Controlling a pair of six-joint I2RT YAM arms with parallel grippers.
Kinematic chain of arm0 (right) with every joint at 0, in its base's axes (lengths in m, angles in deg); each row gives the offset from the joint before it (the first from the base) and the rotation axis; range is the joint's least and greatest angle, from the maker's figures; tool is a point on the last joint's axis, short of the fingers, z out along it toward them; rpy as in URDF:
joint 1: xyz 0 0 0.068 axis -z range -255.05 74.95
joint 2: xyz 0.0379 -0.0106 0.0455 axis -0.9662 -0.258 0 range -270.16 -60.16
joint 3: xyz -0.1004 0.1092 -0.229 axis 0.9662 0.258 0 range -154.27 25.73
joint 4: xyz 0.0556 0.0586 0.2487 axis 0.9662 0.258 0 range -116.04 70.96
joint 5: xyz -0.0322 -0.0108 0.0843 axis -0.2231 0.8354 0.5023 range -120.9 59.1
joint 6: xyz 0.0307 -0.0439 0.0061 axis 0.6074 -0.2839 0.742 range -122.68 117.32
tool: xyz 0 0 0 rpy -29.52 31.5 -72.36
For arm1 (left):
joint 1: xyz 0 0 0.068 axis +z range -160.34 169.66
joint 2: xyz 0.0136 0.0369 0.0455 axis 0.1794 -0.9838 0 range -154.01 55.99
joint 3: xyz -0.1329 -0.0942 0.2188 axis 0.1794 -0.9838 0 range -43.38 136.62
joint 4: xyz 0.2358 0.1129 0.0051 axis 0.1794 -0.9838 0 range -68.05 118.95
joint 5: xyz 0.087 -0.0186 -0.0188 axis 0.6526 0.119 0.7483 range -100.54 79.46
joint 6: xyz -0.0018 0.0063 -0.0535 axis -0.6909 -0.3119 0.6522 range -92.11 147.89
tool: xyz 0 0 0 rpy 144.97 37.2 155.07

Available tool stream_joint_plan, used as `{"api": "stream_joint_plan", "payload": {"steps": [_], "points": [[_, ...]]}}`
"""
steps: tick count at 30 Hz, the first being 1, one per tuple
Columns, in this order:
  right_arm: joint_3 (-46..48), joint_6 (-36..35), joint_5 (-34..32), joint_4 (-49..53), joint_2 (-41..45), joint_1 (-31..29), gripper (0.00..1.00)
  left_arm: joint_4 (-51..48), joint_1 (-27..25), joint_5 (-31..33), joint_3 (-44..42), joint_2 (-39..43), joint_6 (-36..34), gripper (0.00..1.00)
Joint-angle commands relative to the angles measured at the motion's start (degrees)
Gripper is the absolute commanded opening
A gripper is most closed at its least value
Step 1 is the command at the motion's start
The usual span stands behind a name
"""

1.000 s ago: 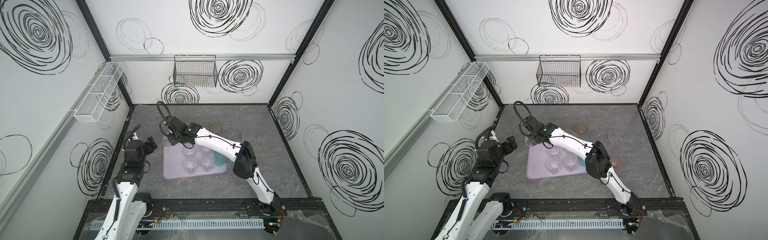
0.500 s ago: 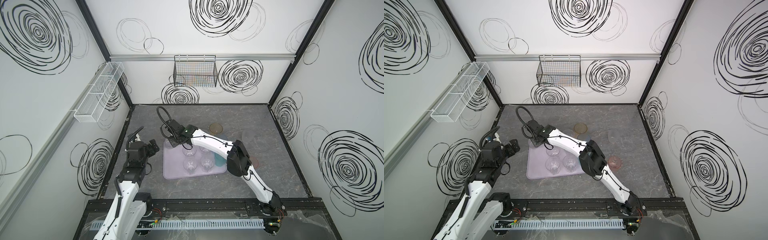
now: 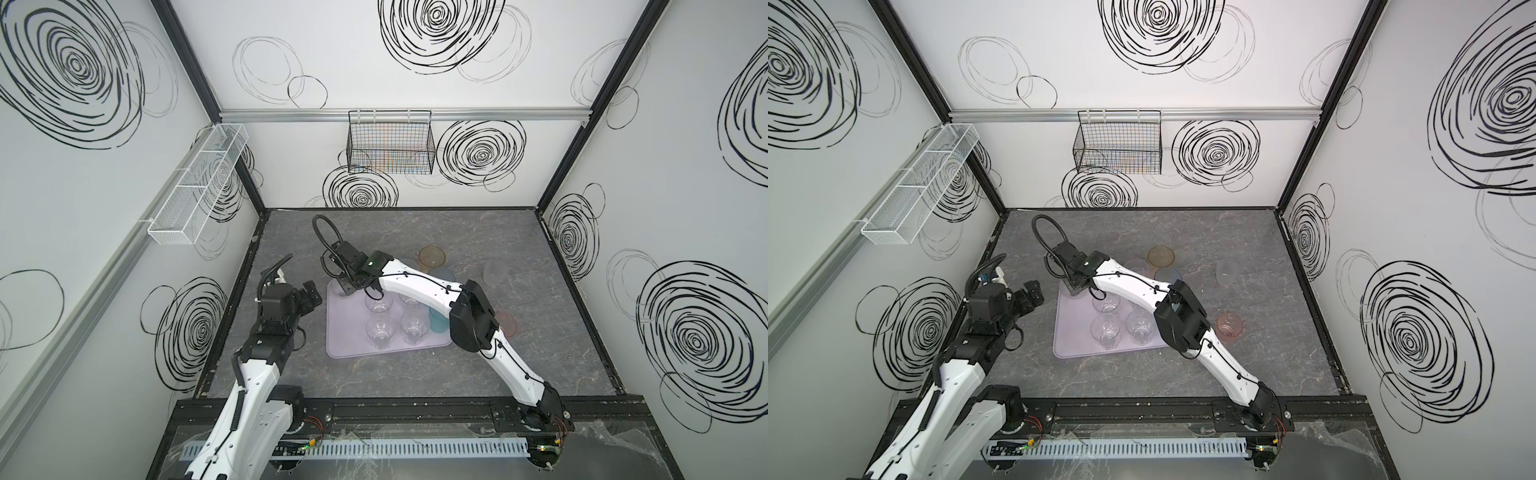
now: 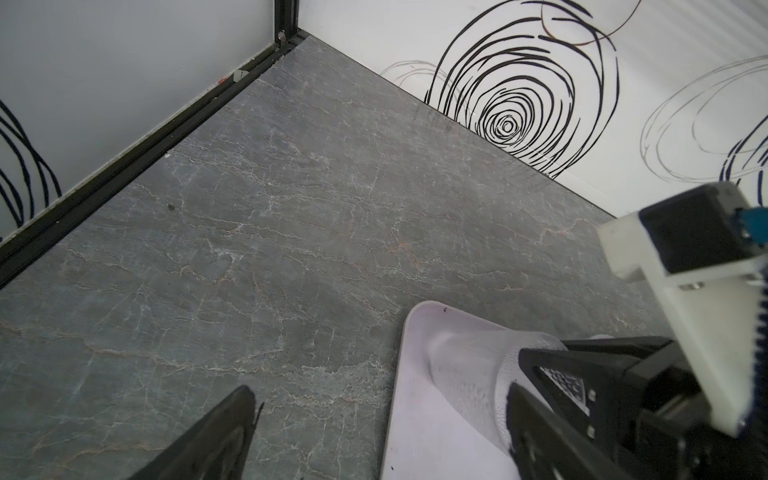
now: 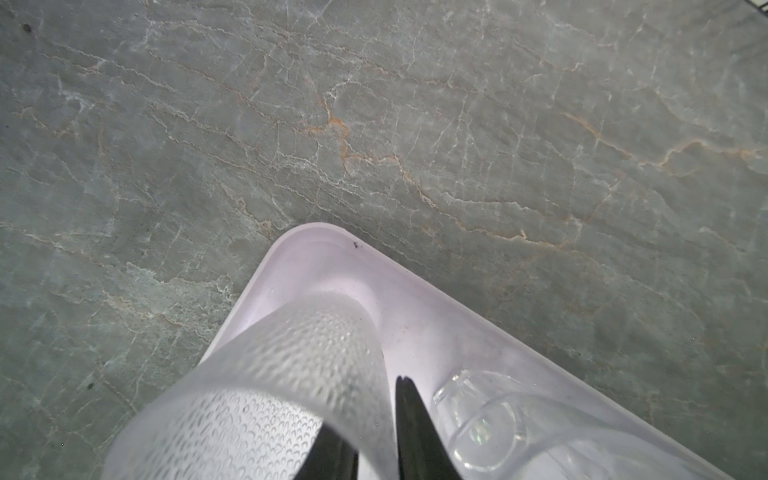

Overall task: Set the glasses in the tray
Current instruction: 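Lower the frosted glass onto the tray edge and open the right gripper, then move the right gripper to another frosted glass while the left reaches over the tray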

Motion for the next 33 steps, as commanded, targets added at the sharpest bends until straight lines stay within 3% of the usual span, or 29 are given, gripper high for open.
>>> {"api": "stream_joint_plan", "payload": {"steps": [1, 12, 21, 27, 29, 33], "points": [[-1.9, -0.5, -2.4, 0.6, -1.0, 0.4, 0.23, 2.4, -0.3, 1.3, -0.2, -0.2, -0.3, 0.96], [-2.1, -0.1, -1.3, 0.0, 2.1, 0.6, 0.25, 2.1, -1.0, 2.3, -0.1, 0.0, -0.6, 0.96], [-1.9, 0.9, 1.0, 1.6, 9.5, -0.3, 0.29, -0.4, -4.8, 9.2, 1.2, 1.4, -2.2, 0.96], [-0.3, 4.7, -0.6, 9.5, 15.9, -0.5, 0.29, -3.2, -15.5, 18.0, 5.2, 2.7, -4.4, 0.96], [6.6, 5.1, -2.9, 9.1, 20.6, -0.5, 0.29, -3.3, -20.6, 21.0, 6.2, 2.9, -4.4, 0.96], [29.0, 7.1, -6.1, 1.1, 35.4, 0.8, 0.29, -2.7, -31.5, 27.7, 8.4, 1.2, -3.8, 0.96]]}}
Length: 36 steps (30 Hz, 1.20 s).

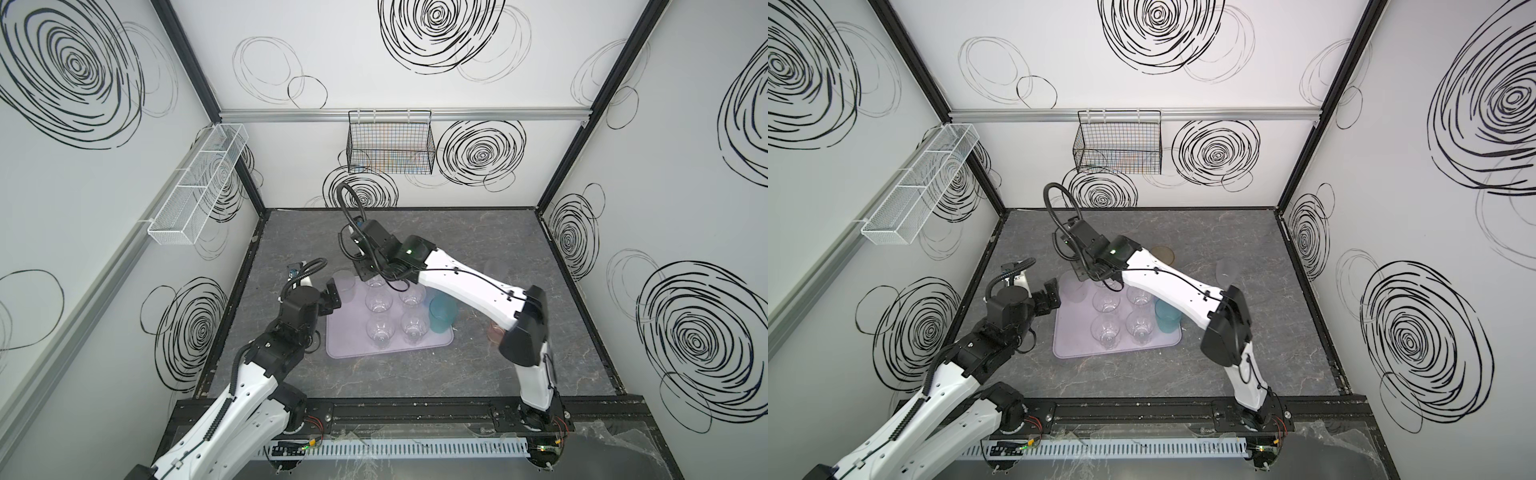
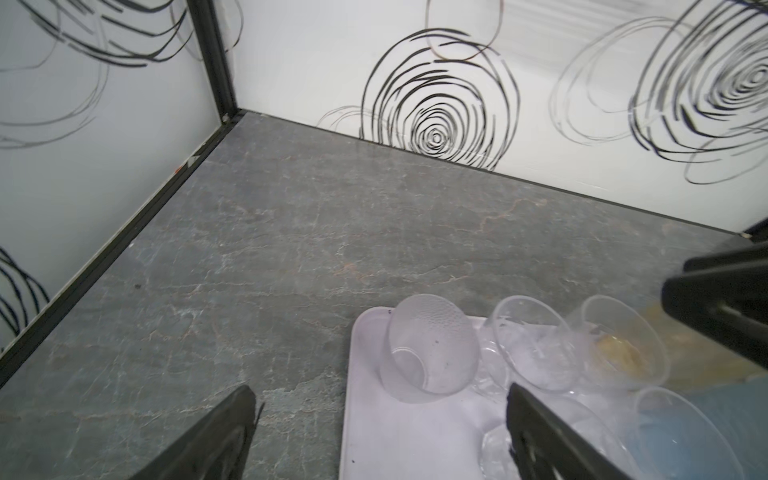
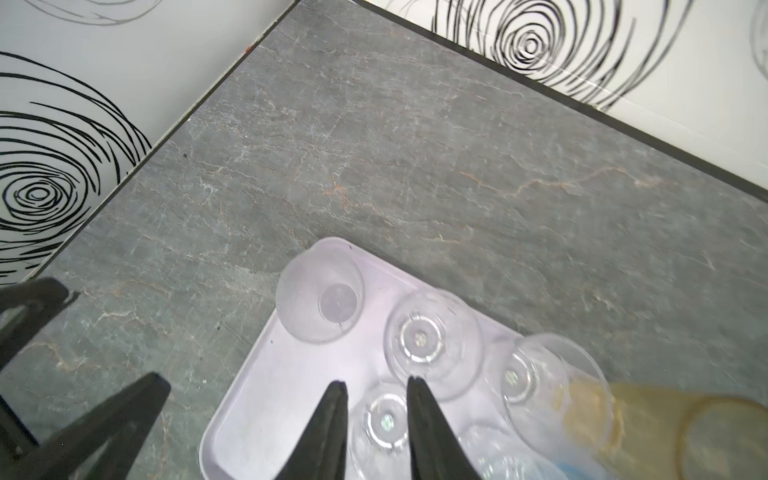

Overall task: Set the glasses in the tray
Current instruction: 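Move the right gripper to another frosted glass while the left reaches over the tray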

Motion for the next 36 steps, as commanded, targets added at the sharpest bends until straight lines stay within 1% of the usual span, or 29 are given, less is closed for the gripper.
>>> {"api": "stream_joint_plan", "payload": {"steps": [1, 3, 6, 9, 11, 13, 15, 16, 18, 22, 24, 26, 29, 30, 32, 36], "points": [[14.2, 3.5, -4.6, -2.0, 9.8, 1.7, 0.29, 1.1, -7.8, 9.4, 2.9, -1.3, -0.2, 0.96], [21.7, 4.5, -5.7, -3.3, 16.6, 3.3, 0.29, 2.5, -13.5, 13.0, 4.0, -3.1, 0.1, 0.96], [29.1, 6.3, -6.7, -2.4, 25.1, 6.6, 0.3, 6.0, -21.4, 16.0, 5.4, -6.4, 0.1, 0.96], [36.0, 8.4, -5.2, -1.1, 33.6, 12.0, 0.34, 9.6, -28.0, 16.8, 7.1, -11.6, 0.1, 0.96], [42.0, 8.4, -6.2, -2.2, 39.5, 15.2, 0.37, 11.7, -31.7, 17.2, 8.1, -15.3, -0.2, 0.96], [46.8, 8.0, -5.4, -3.1, 44.1, 19.9, 0.39, 13.9, -34.8, 17.3, 9.1, -19.0, -0.7, 0.96], [50.4, 6.8, -2.7, -3.8, 46.4, 27.0, 0.43, 16.0, -37.2, 16.6, 10.0, -22.6, -1.0, 0.96], [51.8, 6.0, -1.6, -4.7, 46.8, 30.0, 0.44, 16.6, -37.9, 15.7, 10.3, -23.9, -1.0, 0.96], [54.1, 4.8, 0.1, -8.0, 46.7, 36.0, 0.47, 16.9, -39.5, 13.9, 11.6, -26.8, -3.5, 0.96], [56.3, 5.8, 0.3, -15.3, 44.0, 43.6, 0.53, 16.1, -41.3, 12.2, 13.6, -32.1, -6.4, 0.96], [57.9, 6.9, -0.9, -19.5, 42.1, 47.2, 0.55, 16.5, -41.4, 11.3, 13.8, -34.6, -7.2, 0.96], [59.0, 8.1, -0.3, -22.1, 40.1, 51.3, 0.55, 16.5, -41.4, 9.6, 14.4, -36.9, -7.9, 0.96], [60.8, 10.1, 5.6, -26.7, 37.4, 57.2, 0.55, 16.8, -41.2, 7.3, 15.3, -39.8, -10.3, 0.96], [60.8, 10.4, 8.3, -27.7, 36.3, 58.5, 0.55, 16.8, -40.8, 6.5, 15.8, -40.5, -11.4, 0.96], [60.5, 11.0, 10.9, -28.9, 34.1, 59.6, 0.55, 16.5, -39.9, 5.3, 16.5, -41.3, -12.5, 0.96], [57.5, 11.7, 15.1, -28.1, 28.3, 61.2, 0.52, 16.9, -37.9, 3.2, 16.3, -40.9, -11.7, 0.96]]}}
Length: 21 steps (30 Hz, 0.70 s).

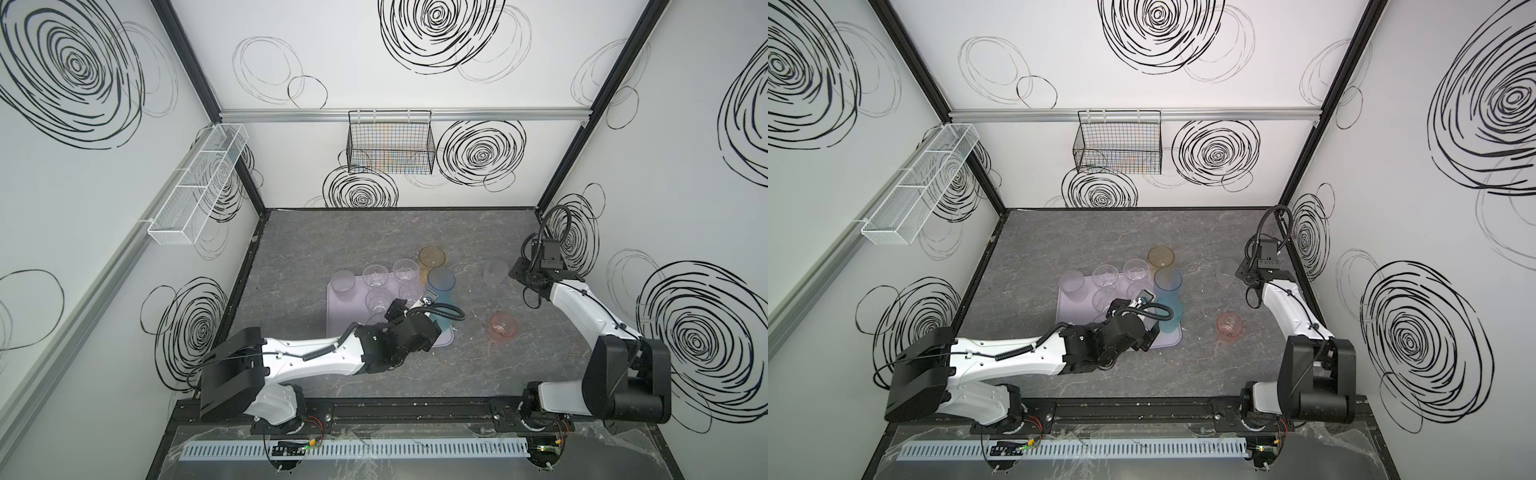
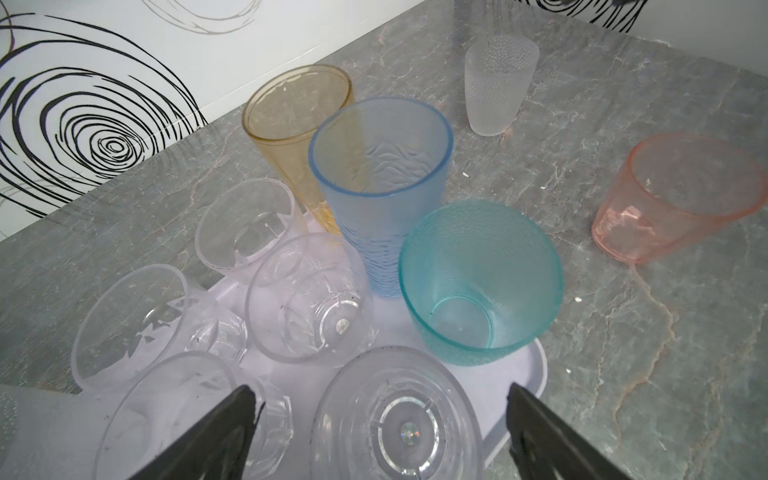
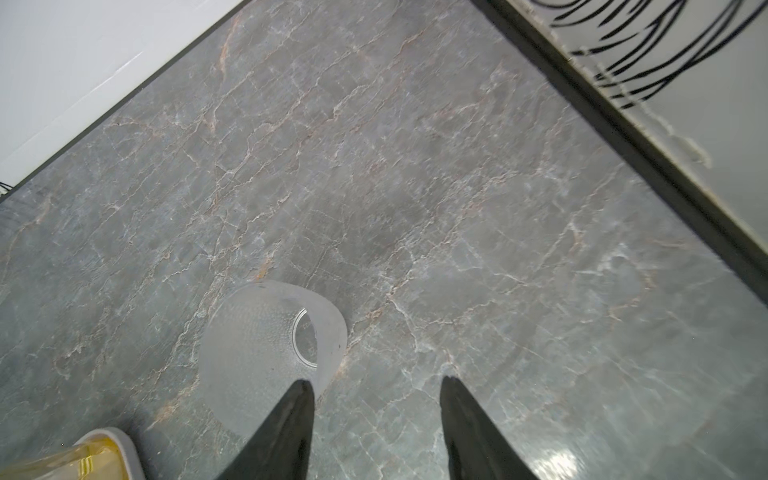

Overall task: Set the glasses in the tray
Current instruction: 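Move the right gripper to another frosted glass while the left reaches over the tray, then lower the right gripper around the frosted glass and close it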

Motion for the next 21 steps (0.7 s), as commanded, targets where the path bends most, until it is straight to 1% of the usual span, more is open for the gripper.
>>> {"api": "stream_joint_plan", "payload": {"steps": [1, 7, 10, 11, 13, 15, 18, 21], "points": [[-3.8, 1.9, 6.1, -0.4, -4.1, 1.0, 0.51, 2.8, 1.5, -2.4, 1.1, 1.0, -0.7, 0.96], [-2.8, 2.7, 8.0, -3.2, -7.6, 0.7, 0.47, 3.8, 3.0, -2.5, -2.2, 3.9, 1.2, 0.96], [-2.3, 2.8, 8.8, -4.6, -10.1, 0.8, 0.42, 3.8, 4.0, -2.5, -3.4, 5.8, 2.1, 0.96], [-2.1, 2.8, 9.1, -5.4, -10.8, 0.8, 0.38, 3.9, 4.3, -2.2, -4.0, 6.6, 2.3, 0.96], [-2.0, 2.9, 9.9, -6.1, -12.3, 0.8, 0.25, 4.8, 4.7, -1.6, -5.6, 8.1, 2.7, 0.96], [-2.1, 3.1, 10.6, -6.2, -12.6, 0.7, 0.15, 5.3, 5.7, -2.0, -7.1, 9.8, 3.7, 0.96], [-2.6, 2.7, 9.9, -5.3, -10.6, 0.1, 0.08, 4.6, 7.0, -1.8, -7.7, 12.7, 4.6, 0.96], [-3.9, 2.2, 8.9, -3.4, -7.4, -0.4, 0.04, 4.1, 7.8, -0.1, -8.6, 16.3, 4.4, 0.96]]}}
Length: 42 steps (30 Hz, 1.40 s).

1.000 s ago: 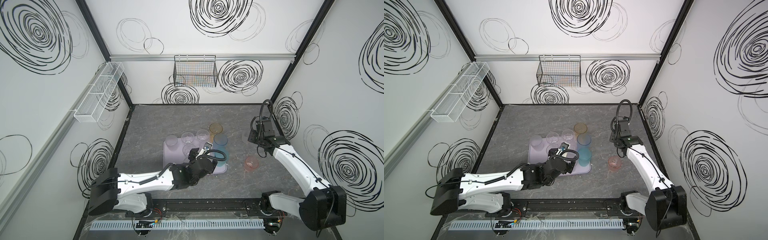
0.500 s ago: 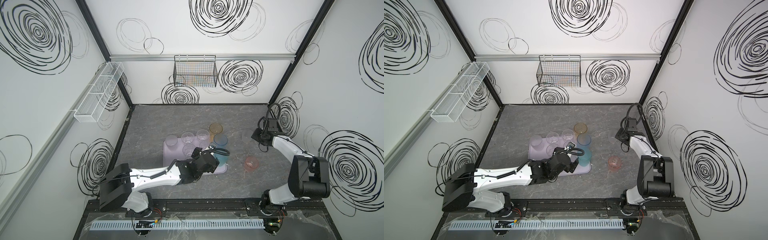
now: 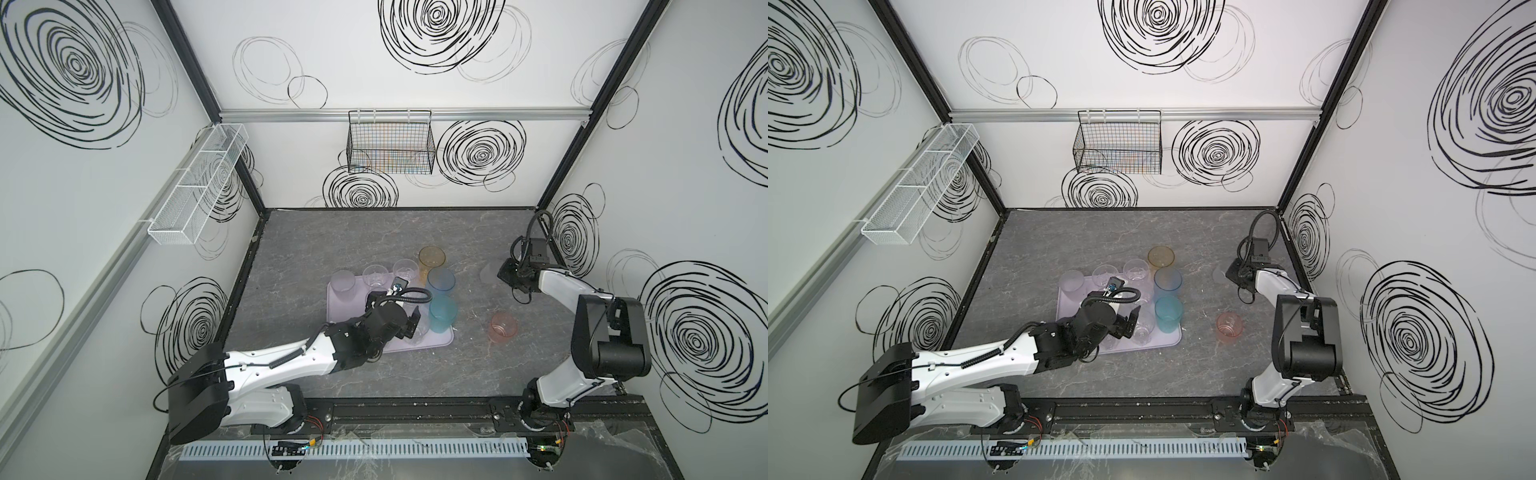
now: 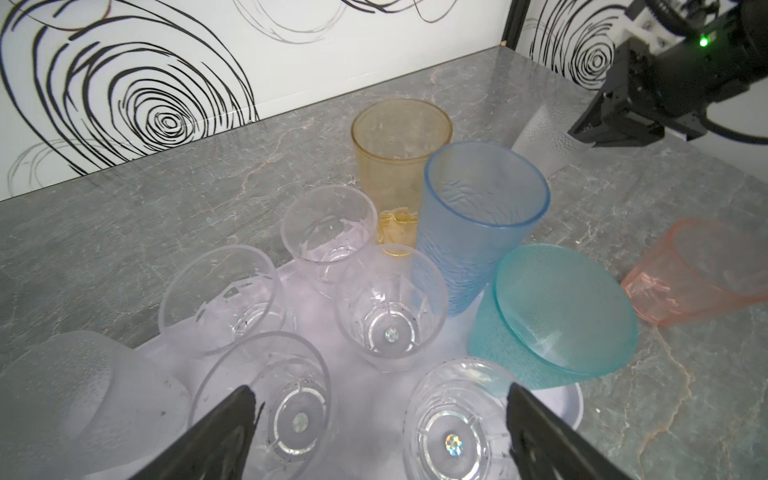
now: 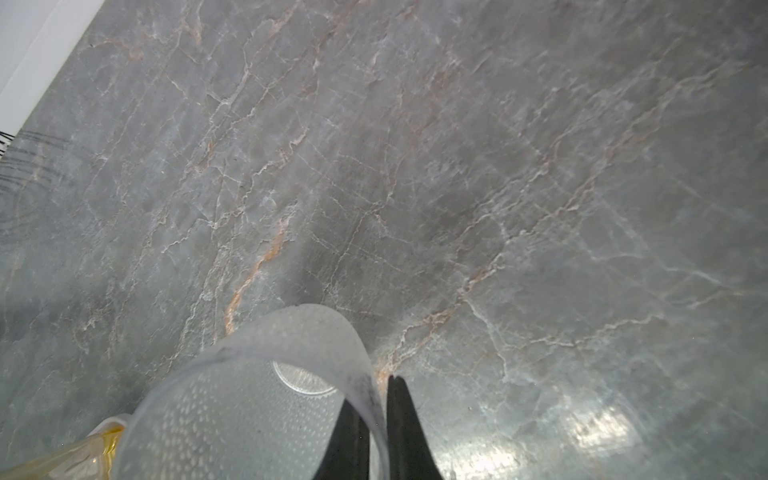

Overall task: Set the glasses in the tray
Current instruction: 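Lower the right gripper around the frosted glass and close it, then lift the frosted glass with the right gripper and carry it over the tray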

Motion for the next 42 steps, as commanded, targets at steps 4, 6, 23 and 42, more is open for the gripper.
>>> {"api": "stream_joint_plan", "payload": {"steps": [4, 6, 23, 42], "points": [[-5.7, -1.0, -2.3, 4.9, 7.6, -2.3, 0.01, 0.5, 3.8, 2.1, -2.1, 8.5, 1.9, 0.96], [-8.8, -1.7, -4.0, 8.2, 9.6, -4.3, 0.0, -1.4, 6.1, 1.2, -2.0, 11.0, 2.3, 0.96], [-27.9, -2.5, -17.6, 18.3, 15.0, -42.3, 0.0, -16.2, 28.7, -3.8, 1.7, 22.9, 3.6, 0.96], [-43.7, -2.4, -12.9, 20.4, -19.1, -69.9, 0.0, -23.2, 47.4, 2.4, -0.6, 30.8, 10.9, 0.96]]}}
